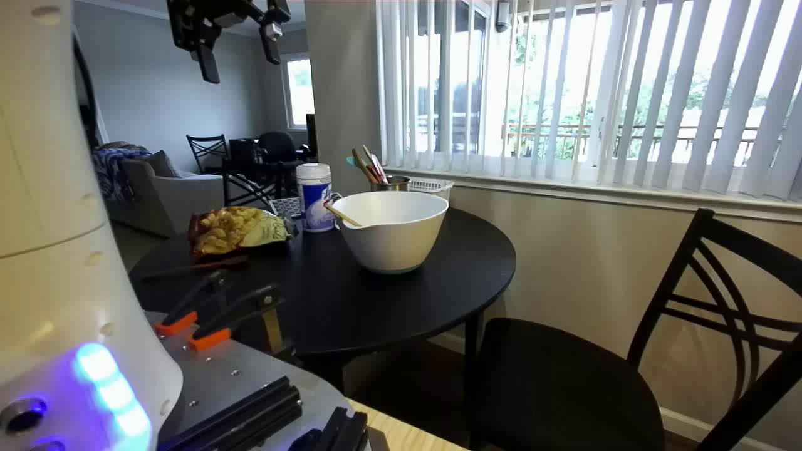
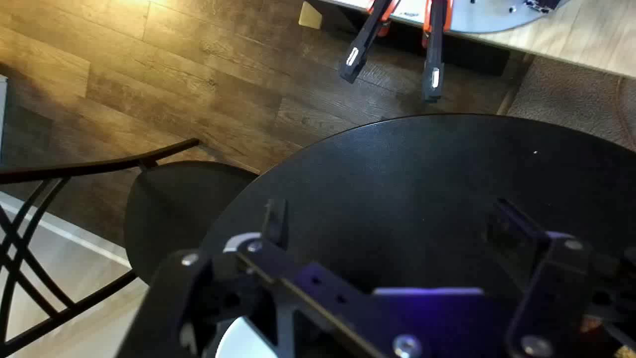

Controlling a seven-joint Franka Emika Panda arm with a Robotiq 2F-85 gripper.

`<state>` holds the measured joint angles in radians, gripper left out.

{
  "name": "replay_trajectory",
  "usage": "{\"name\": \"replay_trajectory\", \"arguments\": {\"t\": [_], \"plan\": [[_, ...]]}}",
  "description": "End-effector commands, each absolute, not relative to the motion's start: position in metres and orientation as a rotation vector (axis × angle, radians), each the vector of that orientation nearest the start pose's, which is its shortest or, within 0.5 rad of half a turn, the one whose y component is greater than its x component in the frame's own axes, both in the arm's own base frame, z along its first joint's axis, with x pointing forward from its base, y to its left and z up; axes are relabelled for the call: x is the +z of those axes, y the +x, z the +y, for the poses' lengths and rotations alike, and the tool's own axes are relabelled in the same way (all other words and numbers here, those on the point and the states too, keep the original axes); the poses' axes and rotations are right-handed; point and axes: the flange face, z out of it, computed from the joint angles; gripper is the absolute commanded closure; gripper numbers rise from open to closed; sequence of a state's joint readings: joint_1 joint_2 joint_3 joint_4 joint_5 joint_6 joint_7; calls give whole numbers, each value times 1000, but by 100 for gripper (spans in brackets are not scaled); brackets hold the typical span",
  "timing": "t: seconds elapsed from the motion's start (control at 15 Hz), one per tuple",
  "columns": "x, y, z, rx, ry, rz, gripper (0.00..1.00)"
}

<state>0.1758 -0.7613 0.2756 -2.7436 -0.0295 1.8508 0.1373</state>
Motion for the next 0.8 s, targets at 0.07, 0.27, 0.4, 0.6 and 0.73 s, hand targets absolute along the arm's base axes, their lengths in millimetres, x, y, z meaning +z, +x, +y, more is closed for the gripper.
{"name": "replay_trajectory", "arguments": {"t": [0.07, 0.27, 0.4, 0.6, 0.73], "plan": [[417, 275, 124, 157, -3362, -399, 0], [417, 275, 124, 157, -3362, -399, 0], [416, 279, 126, 134, -3381, -482, 0], [413, 294, 135, 72, -3390, -773, 0], [408, 303, 141, -20, -3387, -932, 0]]}}
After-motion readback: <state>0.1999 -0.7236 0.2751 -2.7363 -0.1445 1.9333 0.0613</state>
